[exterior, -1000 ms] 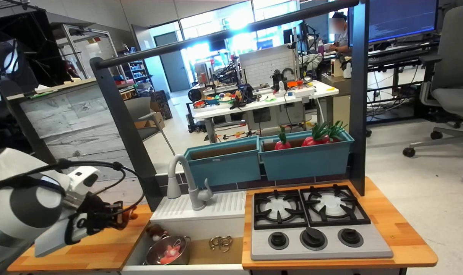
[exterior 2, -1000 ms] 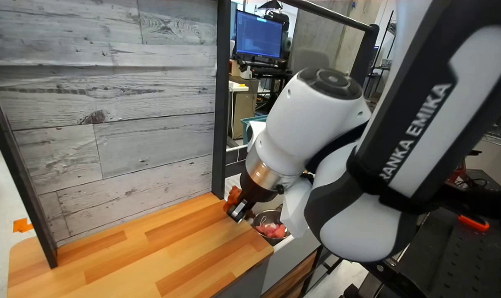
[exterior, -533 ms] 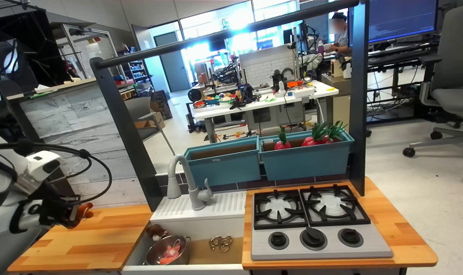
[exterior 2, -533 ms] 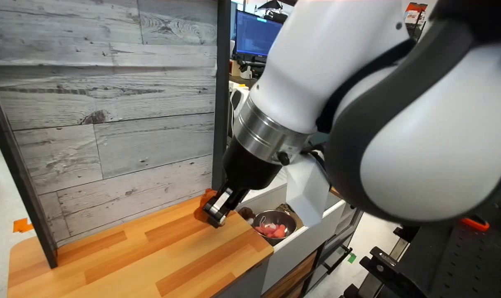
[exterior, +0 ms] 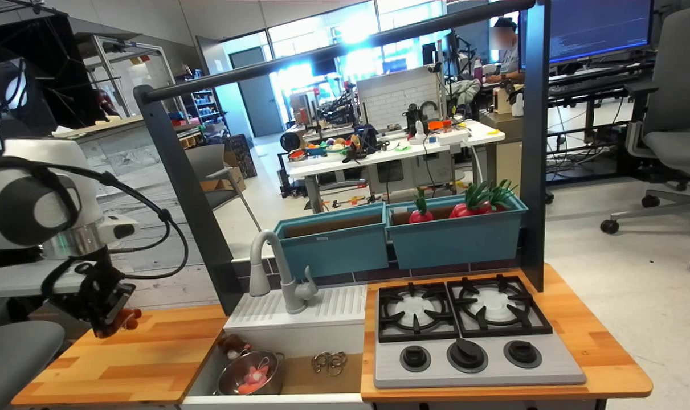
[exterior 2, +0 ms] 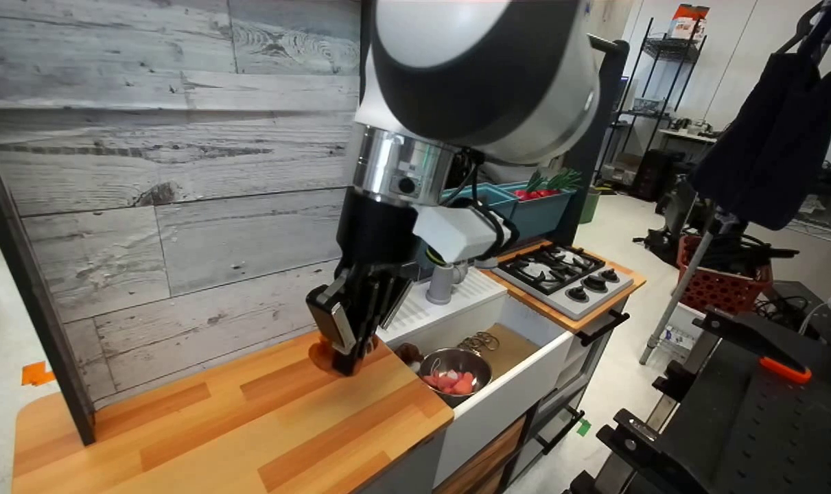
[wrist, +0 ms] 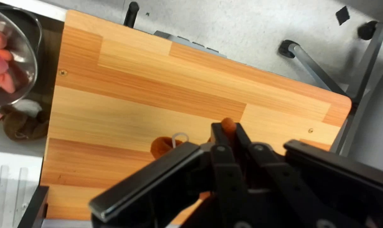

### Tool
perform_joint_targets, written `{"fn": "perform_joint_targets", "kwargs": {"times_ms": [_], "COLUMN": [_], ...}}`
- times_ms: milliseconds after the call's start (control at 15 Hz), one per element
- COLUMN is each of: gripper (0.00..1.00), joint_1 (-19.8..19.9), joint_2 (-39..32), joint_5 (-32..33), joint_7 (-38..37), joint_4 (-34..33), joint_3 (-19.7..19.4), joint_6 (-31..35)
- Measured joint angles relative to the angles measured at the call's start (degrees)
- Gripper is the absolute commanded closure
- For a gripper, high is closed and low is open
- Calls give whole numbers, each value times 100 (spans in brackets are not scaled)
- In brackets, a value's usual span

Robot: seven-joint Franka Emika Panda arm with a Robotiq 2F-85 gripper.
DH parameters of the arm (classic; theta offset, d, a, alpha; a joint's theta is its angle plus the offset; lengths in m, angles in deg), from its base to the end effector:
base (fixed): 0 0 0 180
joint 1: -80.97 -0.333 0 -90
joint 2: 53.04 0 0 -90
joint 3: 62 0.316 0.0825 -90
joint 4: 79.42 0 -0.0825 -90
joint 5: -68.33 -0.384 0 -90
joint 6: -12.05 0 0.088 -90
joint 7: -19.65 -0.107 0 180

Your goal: Put the toys on the counter

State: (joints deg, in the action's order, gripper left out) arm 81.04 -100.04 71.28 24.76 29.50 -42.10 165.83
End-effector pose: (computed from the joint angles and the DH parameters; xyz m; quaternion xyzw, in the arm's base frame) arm 0.5783 0.2086 0.0881 -0.9759 -0.1862 0.0090 0.1139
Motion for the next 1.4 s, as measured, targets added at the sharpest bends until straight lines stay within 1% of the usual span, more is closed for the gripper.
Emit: {"fn": "perform_joint_targets", "kwargs": {"times_ms": [133,200,267,333,400,533,733,867,1067,1200,1400], "gripper": [98,66,64,58,52,37,14,0,0,0,0], "joint_1": [-55,-105,-172,-251,-345,-560,-828,-910,-960,-959,-847], "joint_2": [-340,-500,-643,-774,-879,-1039,-1185,-1223,-1135,-866,-211], "joint_5": [-299,-394,-477,-539,-572,-580,-580,-580,-581,-608,-956], "joint_7": [18,18,18,18,8,-9,-12,-15,-386,-802,-1255], "joint_4": [-622,-919,-1202,-1468,-1684,-2000,-2279,-2370,-2233,-1793,-953], "joint_3": [-21,-32,-49,-71,-109,-220,-365,-421,-565,-695,-813], "joint_6": [-860,-1224,-1521,-1753,-1891,-1944,-1881,-1860,-1778,-1628,-1676]}}
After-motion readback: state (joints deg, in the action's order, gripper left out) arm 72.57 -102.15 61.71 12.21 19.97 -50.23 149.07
